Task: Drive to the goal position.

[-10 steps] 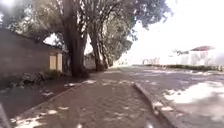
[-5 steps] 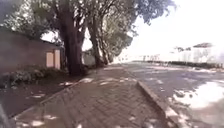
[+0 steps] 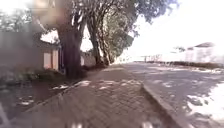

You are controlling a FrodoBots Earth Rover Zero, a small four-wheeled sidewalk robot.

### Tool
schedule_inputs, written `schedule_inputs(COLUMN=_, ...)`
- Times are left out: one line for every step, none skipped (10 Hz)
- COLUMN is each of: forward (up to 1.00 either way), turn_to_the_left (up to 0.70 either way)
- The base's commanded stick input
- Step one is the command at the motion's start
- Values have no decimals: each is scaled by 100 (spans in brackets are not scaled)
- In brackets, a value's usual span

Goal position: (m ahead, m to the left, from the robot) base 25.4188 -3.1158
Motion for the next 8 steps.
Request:
schedule_inputs(forward=70, turn_to_the_left=0)
schedule_inputs(forward=70, turn_to_the_left=0)
schedule_inputs(forward=70, turn_to_the_left=0)
schedule_inputs(forward=70, turn_to_the_left=0)
schedule_inputs(forward=70, turn_to_the_left=0)
schedule_inputs(forward=70, turn_to_the_left=0)
schedule_inputs(forward=70, turn_to_the_left=0)
schedule_inputs(forward=70, turn_to_the_left=0)
